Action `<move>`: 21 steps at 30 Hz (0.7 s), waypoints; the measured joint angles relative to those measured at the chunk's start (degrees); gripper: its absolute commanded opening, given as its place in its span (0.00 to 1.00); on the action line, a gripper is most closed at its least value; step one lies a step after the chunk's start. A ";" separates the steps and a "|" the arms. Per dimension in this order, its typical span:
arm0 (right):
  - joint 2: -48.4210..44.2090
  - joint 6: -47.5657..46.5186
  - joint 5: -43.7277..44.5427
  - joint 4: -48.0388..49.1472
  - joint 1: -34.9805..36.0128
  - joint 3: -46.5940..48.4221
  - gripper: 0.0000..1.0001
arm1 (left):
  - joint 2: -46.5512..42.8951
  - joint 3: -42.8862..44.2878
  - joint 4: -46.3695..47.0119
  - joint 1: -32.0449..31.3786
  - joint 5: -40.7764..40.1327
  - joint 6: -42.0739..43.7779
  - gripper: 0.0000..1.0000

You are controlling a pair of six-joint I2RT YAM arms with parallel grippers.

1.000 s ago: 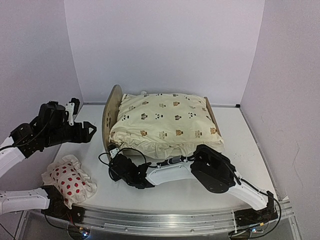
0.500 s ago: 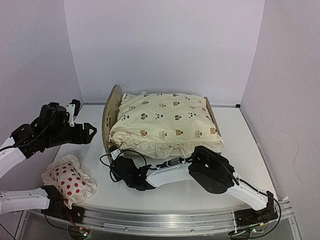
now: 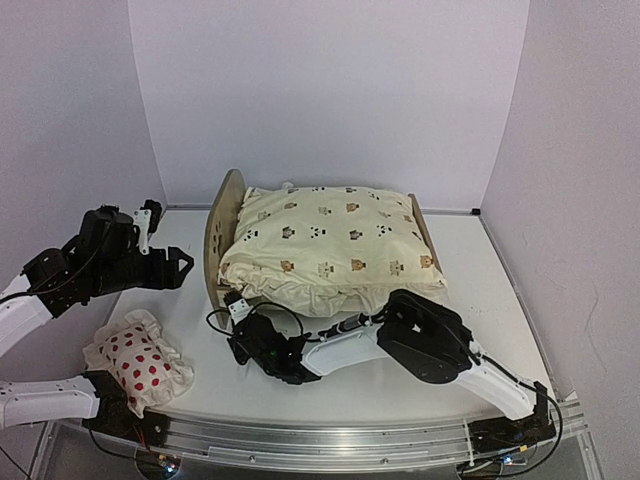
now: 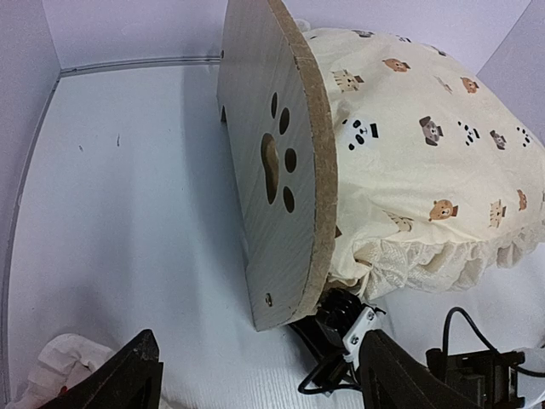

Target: Set up the pet bed

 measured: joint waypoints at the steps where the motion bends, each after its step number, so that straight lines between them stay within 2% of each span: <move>1: -1.28 0.05 -1.06 0.45 -0.18 -2.08 0.00 | 0.00 0.00 -0.01 0.00 0.02 0.00 0.79; 9: -9.29 0.19 -11.50 0.42 -0.89 -13.36 0.00 | 0.45 0.00 0.01 0.00 0.47 0.22 0.74; 21: -16.44 3.59 -25.11 -2.77 -0.62 -21.65 0.00 | 6.43 0.00 -0.07 0.00 7.91 -3.27 0.67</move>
